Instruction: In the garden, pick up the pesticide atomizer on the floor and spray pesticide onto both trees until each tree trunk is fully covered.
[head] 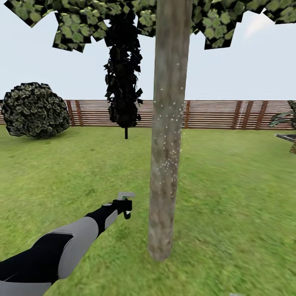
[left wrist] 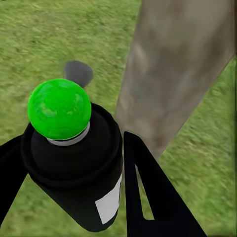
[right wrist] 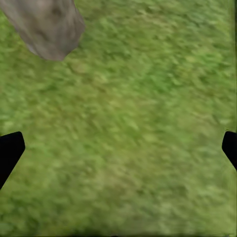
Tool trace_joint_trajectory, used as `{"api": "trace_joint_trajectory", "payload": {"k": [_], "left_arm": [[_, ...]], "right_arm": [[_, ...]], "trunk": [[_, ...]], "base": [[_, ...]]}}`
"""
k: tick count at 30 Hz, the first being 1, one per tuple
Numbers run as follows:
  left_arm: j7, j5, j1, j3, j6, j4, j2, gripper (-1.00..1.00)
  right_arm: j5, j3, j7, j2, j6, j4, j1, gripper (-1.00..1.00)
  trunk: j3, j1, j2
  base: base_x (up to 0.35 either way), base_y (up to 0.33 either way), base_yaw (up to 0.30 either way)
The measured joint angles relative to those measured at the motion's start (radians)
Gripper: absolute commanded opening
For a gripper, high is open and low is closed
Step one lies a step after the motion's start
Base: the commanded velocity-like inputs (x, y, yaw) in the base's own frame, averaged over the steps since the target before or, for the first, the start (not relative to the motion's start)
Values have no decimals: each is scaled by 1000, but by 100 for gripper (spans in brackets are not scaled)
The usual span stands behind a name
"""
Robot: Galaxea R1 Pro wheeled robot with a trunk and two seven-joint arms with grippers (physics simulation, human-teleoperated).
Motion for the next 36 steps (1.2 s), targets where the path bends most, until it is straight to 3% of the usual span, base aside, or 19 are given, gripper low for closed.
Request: {"api": "trace_joint_trajectory", "payload": {"k": [10,21,36], "left_arm": [[0,0,0,0,0,0,0,-100],[0,0,0,0,0,0,0,-100],[0,0,0,0,-1,0,0,-100]], "right_arm": [[0,1,0,0,0,0,0,100],[0,1,0,0,0,0,0,100],[0,0,0,0,0,-1,0,100]], "trunk": [[0,0,0],[0,0,0],[4,0,0]], "base": [[-58,350,-290],[-29,350,-54],[102,350,-283]]}}
